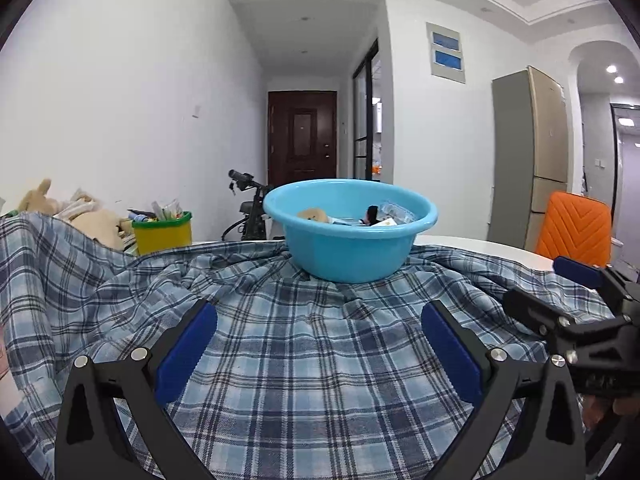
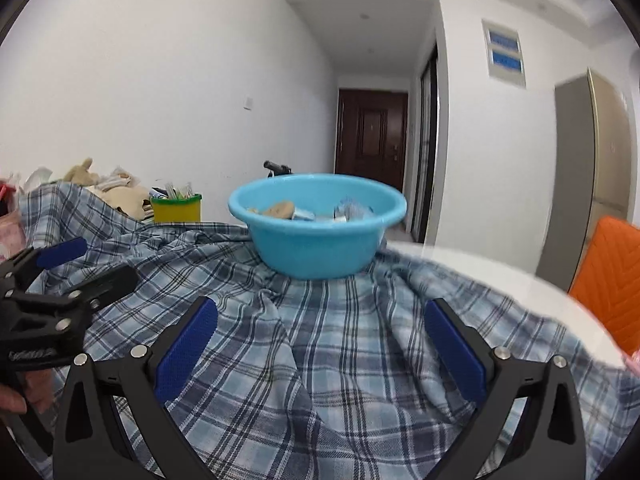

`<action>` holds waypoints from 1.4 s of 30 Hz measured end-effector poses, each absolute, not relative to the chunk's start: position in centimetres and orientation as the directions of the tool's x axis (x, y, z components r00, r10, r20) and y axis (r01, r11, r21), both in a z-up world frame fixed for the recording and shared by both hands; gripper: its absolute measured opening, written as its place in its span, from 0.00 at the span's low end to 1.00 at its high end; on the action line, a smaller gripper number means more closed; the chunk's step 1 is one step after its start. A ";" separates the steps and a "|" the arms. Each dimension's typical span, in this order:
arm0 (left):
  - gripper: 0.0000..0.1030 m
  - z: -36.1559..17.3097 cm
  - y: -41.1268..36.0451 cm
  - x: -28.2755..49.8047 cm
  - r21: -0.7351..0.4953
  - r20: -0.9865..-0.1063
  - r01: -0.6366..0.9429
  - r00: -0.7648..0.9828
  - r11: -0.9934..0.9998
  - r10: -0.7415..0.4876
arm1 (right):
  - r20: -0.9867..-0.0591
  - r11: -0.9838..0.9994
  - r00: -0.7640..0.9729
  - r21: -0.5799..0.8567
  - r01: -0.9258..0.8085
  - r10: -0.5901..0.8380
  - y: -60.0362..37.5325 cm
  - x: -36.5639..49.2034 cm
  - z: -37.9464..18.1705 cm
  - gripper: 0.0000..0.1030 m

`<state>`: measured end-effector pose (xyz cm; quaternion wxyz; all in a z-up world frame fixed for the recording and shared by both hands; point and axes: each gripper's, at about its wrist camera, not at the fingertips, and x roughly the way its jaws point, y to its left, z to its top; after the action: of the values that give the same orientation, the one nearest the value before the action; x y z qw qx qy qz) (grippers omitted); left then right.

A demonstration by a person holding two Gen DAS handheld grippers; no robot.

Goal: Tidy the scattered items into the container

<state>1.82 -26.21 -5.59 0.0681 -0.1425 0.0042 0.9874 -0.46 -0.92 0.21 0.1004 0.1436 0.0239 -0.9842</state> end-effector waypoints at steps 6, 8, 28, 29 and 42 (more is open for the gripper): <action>1.00 -5.7 -26.3 1.7 -0.016 -0.284 -0.134 -0.950 -0.991 0.133 | -0.289 -0.991 -0.949 -0.009 0.135 -0.127 -0.3 -0.3 0.0 1.00; 1.00 -5.7 -26.4 1.7 -0.014 -0.283 -0.130 -0.950 -0.991 0.128 | -0.290 -0.992 -0.950 -0.007 0.125 -0.118 -0.2 -0.3 0.0 1.00; 1.00 -5.8 -26.5 1.8 -0.013 -0.286 -0.114 -0.951 -0.993 0.112 | -0.296 -0.994 -0.950 -0.002 0.106 -0.101 -0.2 -0.6 0.1 1.00; 1.00 -5.8 -26.5 1.8 -0.013 -0.286 -0.114 -0.952 -0.993 0.112 | -0.296 -0.994 -0.950 -0.002 0.107 -0.101 -0.2 -0.6 0.1 1.00; 1.00 -5.8 -26.5 1.8 -0.011 -0.285 -0.106 -0.953 -0.994 0.105 | -0.297 -0.994 -0.950 -0.003 0.107 -0.101 -0.2 -0.6 0.1 1.00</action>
<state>1.83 -26.51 -5.77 0.0534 -0.1442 0.0024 0.9881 -0.62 -0.19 0.13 0.0528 0.1497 0.0096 -0.9873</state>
